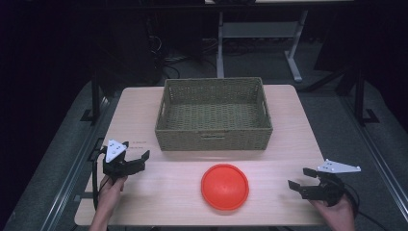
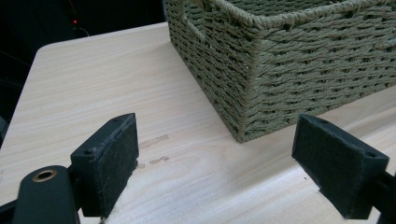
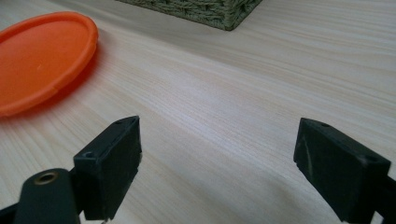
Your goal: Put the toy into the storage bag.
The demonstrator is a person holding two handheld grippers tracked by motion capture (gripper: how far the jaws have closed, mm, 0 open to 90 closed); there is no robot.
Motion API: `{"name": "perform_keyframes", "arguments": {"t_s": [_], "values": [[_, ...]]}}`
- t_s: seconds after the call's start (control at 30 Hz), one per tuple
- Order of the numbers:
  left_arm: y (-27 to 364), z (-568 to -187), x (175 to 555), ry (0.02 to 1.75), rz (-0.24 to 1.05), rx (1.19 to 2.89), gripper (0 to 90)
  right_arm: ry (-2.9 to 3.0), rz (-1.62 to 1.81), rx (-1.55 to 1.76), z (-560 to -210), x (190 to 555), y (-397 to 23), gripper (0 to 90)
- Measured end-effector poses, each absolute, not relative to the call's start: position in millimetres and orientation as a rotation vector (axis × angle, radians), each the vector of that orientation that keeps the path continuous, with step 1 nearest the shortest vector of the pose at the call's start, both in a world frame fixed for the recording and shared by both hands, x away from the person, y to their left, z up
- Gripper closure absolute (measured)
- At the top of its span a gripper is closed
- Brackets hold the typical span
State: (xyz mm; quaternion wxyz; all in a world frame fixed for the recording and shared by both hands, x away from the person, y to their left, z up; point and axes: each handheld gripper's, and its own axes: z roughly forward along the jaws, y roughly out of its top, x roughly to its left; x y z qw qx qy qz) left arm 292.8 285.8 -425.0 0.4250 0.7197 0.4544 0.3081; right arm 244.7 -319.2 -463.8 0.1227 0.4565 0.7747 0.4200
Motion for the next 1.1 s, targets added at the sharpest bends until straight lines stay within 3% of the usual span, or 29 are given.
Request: {"name": "perform_keyframes", "arguments": {"t_s": [0.3, 0.77, 1.1], "values": [[290, -426, 290, 1.099, 0.769, 1.817, 14.1, 2.286, 1.255, 1.316, -459, 246, -308, 14.6], [289, -426, 286, 1.041, 0.815, 1.848, 14.1, 2.470, 1.302, 1.250, -447, 258, -258, 14.8], [288, -429, 291, 1.051, 0.805, 1.856, 14.1, 2.634, 1.225, 1.180, -442, 277, -215, 19.8]]}}
